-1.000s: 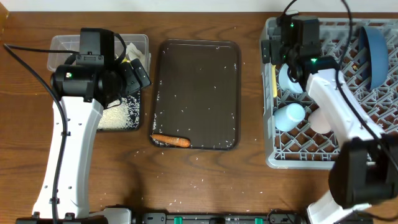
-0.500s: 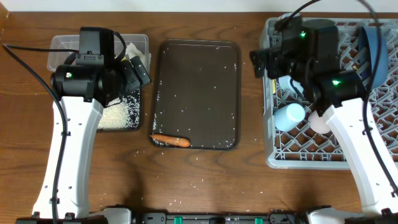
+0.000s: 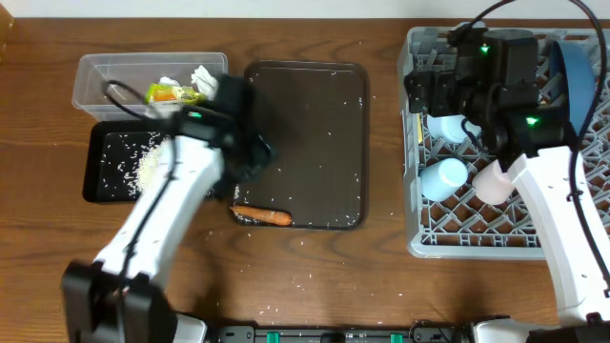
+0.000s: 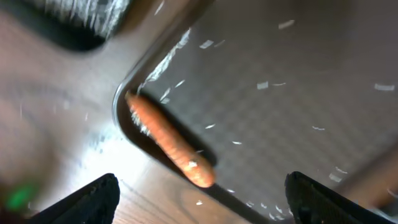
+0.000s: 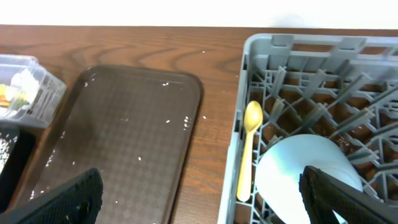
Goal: Sort waste into correct bins and load items into the dishwasher rack
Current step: 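Reach left gripper to carrot on brown tray and grasp it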
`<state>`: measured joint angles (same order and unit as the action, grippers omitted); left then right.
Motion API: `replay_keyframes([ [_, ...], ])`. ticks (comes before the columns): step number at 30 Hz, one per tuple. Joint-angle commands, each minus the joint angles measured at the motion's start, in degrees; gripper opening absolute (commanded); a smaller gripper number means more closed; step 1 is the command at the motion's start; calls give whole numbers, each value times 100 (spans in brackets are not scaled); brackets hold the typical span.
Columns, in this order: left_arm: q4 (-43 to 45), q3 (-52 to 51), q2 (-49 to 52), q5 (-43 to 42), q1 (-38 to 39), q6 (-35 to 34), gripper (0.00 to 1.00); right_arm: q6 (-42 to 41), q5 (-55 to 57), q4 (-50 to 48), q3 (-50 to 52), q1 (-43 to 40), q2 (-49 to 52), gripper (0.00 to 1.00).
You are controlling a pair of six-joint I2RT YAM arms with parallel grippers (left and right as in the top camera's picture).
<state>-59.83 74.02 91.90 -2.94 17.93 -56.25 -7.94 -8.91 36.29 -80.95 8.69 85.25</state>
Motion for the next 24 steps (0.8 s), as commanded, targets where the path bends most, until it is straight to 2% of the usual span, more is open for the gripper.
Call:
replay_keyframes([
  [1,105,-284,219,660,356,-1681,87,-142,11,37,-4,-26,15,99],
  [4,393,-568,487,669,603,-2153,87,-144,9,44,-2,-24,15,99],
  [10,922,-933,1104,643,706,-2243,79,-144,9,109,7,-22,15,99],
  [16,979,-960,1257,251,503,-2468,79,-144,9,129,7,-22,15,99],
  [20,986,-1032,1259,243,479,-2876,79,-144,9,157,7,-22,15,99],
  [22,1117,-1110,1259,162,485,-3005,75,-142,11,214,7,-22,15,99],
  [24,1325,-1198,1259,50,485,-3003,66,-140,11,254,7,-26,15,99],
])
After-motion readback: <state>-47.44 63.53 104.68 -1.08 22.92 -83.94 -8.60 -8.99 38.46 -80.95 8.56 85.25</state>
